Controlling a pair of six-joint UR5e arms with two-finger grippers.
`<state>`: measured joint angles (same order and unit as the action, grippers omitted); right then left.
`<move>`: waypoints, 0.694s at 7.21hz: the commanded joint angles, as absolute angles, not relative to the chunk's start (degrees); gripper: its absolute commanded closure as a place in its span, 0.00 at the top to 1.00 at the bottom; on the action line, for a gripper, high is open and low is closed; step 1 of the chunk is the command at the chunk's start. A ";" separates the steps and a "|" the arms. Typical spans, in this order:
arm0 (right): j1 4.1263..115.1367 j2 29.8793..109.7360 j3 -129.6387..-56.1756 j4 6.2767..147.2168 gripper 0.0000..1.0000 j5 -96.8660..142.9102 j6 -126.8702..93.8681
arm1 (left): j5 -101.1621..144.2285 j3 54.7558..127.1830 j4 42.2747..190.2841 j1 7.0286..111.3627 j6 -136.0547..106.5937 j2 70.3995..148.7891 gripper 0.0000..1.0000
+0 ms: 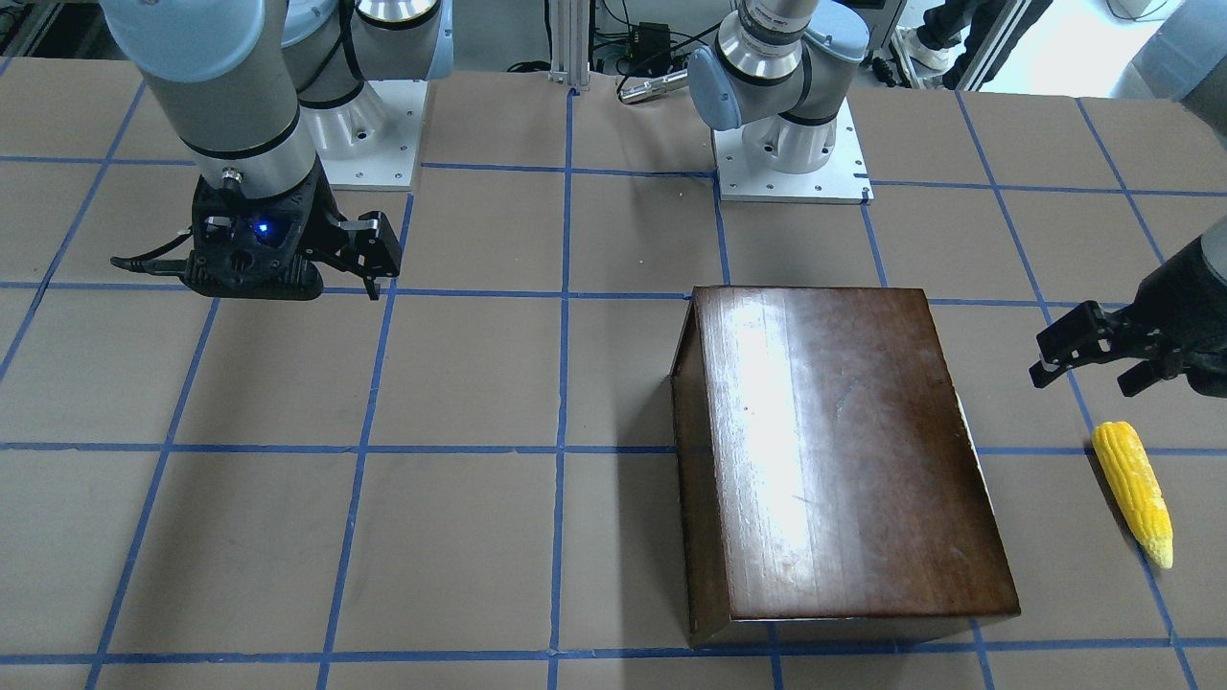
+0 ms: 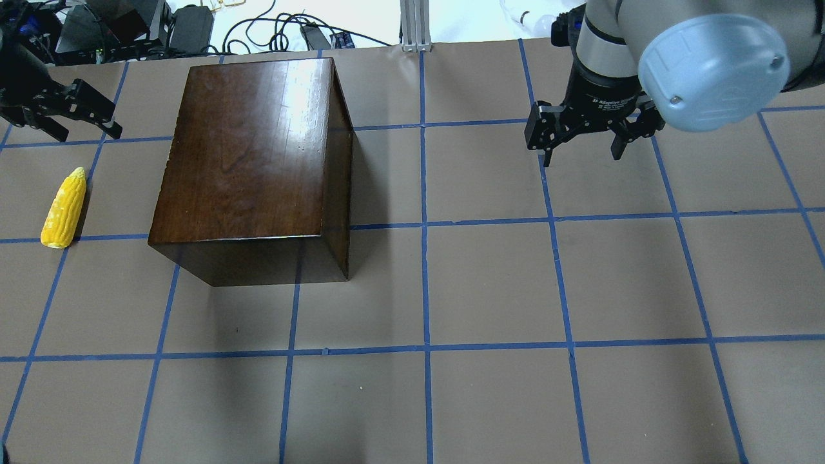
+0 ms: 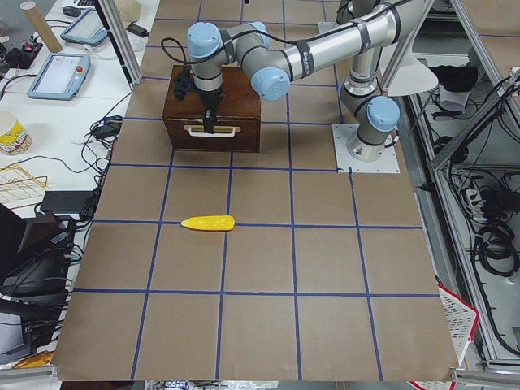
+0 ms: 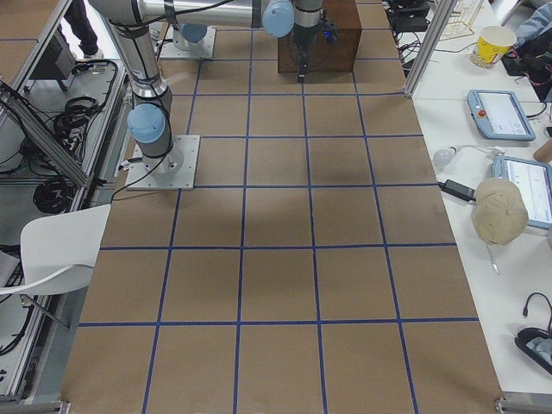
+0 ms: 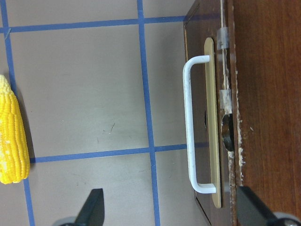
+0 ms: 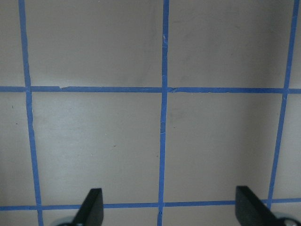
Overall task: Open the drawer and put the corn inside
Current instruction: 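Move the left gripper off the cabinet toward its drawer side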
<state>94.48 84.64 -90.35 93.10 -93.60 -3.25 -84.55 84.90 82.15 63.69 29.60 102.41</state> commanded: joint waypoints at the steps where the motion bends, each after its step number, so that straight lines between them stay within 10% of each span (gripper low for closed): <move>1: 94.48 84.64 -90.35 93.08 1.00 -93.60 -3.25 | -80.97 84.82 82.18 60.05 33.04 103.70 1.00; 5: 94.48 84.64 -90.35 93.08 1.00 -93.60 -3.25 | -75.86 84.90 80.08 59.85 33.83 109.05 1.00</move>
